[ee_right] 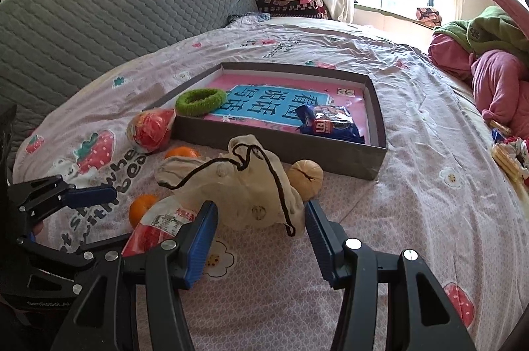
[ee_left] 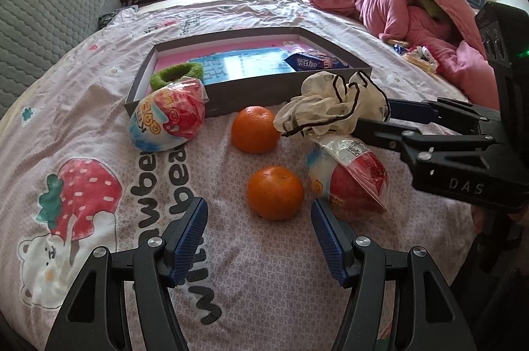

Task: Organize objects
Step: 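Move the right gripper toward the white drawstring bag while the left approaches an orange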

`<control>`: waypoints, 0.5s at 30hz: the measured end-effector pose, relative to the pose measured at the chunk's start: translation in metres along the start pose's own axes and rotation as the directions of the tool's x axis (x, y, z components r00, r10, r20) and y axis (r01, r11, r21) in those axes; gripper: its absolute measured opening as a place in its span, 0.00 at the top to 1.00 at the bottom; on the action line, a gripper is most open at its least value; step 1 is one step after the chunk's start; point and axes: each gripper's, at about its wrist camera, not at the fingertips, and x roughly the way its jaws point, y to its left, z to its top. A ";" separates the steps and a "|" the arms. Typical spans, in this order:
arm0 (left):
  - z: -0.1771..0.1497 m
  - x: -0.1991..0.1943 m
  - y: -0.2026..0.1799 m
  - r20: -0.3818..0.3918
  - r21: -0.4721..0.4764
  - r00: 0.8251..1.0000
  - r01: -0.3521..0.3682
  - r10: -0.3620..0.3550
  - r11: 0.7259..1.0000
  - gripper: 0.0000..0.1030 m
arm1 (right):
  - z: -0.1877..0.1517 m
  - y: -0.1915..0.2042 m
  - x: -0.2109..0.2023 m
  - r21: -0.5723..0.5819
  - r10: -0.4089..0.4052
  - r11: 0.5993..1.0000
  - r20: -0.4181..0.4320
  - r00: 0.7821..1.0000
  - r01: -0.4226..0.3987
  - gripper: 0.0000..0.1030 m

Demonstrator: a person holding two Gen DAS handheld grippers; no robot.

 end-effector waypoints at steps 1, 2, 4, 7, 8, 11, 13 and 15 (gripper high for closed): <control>0.001 0.001 0.000 0.001 -0.001 1.000 -0.001 0.001 1.000 0.35 | 0.000 0.001 0.001 -0.007 -0.003 1.000 0.002 1.000 0.003 0.47; 0.001 0.002 0.000 0.002 -0.002 1.000 0.001 -0.001 1.000 0.35 | 0.001 0.002 0.001 -0.016 -0.005 1.000 0.006 1.000 0.005 0.47; 0.003 0.005 0.001 0.002 -0.006 1.000 0.001 -0.001 1.000 0.35 | 0.002 0.004 0.001 -0.034 -0.013 0.999 0.019 1.000 0.014 0.47; 0.005 0.008 0.003 0.003 -0.016 1.000 0.004 -0.004 1.000 0.35 | 0.004 0.007 0.004 -0.061 -0.023 0.998 0.034 0.999 0.025 0.47; 0.006 0.010 0.004 0.001 -0.019 1.000 0.003 -0.003 1.000 0.35 | 0.005 0.008 0.005 -0.069 -0.022 0.997 0.036 0.999 0.024 0.47; 0.009 0.013 0.008 0.005 -0.039 1.000 0.020 -0.020 0.999 0.35 | 0.008 0.009 0.007 -0.085 -0.022 0.996 0.047 0.999 0.026 0.52; 0.009 0.014 0.009 0.011 -0.046 1.000 0.027 -0.027 0.999 0.36 | 0.009 0.010 0.007 -0.090 -0.016 0.996 0.053 0.998 0.021 0.59; 0.010 0.015 0.009 0.009 -0.048 1.000 0.029 -0.029 0.998 0.36 | 0.009 0.010 0.008 -0.094 -0.010 0.995 0.050 0.999 0.014 0.65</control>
